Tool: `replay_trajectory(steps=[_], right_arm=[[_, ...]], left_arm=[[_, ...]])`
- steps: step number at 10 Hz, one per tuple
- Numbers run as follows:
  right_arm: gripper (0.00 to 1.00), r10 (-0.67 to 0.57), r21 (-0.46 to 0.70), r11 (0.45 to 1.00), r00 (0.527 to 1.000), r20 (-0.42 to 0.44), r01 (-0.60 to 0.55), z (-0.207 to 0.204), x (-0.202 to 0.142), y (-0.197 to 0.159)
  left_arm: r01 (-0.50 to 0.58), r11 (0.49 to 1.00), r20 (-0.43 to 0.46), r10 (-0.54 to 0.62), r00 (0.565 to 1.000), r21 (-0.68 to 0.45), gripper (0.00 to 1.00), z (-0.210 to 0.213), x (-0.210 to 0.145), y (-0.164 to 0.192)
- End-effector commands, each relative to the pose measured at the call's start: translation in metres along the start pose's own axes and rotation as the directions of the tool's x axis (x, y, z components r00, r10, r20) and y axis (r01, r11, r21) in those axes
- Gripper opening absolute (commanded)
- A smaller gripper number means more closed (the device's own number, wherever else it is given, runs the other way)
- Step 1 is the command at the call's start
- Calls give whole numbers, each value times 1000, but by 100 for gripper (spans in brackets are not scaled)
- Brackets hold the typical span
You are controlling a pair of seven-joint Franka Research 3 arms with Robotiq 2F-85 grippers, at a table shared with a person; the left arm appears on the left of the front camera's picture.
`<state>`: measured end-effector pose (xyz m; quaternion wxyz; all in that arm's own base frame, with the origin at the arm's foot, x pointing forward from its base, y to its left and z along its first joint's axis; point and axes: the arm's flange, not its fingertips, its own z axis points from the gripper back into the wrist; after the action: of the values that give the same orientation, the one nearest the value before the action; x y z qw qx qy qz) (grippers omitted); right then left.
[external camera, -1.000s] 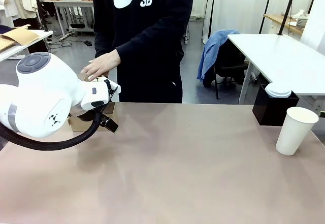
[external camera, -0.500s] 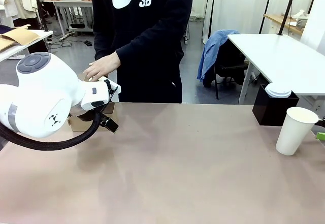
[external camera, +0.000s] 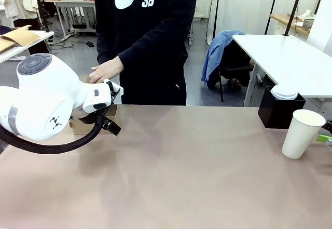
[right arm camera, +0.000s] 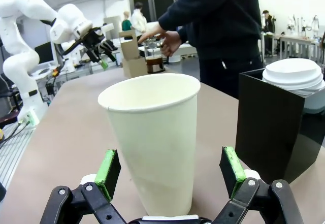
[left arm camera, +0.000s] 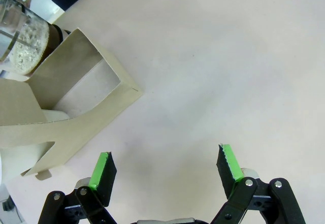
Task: Pour a drink into a cup and package it in a carrier.
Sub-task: Pick up the 600 ml Paper Cup and place it in the middle top area of the table.
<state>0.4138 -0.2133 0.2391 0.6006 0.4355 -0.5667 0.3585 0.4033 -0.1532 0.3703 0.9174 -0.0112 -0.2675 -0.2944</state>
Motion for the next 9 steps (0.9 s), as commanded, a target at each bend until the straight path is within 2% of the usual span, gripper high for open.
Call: replay_trajectory(steps=[1, 9], right_arm=[[100, 43, -31, 999, 999, 15, -42, -16, 3, 2], [100, 23, 28, 999, 999, -46, -22, -50, -5, 3]], left_arm=[[-2, 1000, 0, 2, 1000, -1, 100, 0, 0, 1], [-2, 1000, 0, 2, 1000, -1, 100, 0, 0, 1]])
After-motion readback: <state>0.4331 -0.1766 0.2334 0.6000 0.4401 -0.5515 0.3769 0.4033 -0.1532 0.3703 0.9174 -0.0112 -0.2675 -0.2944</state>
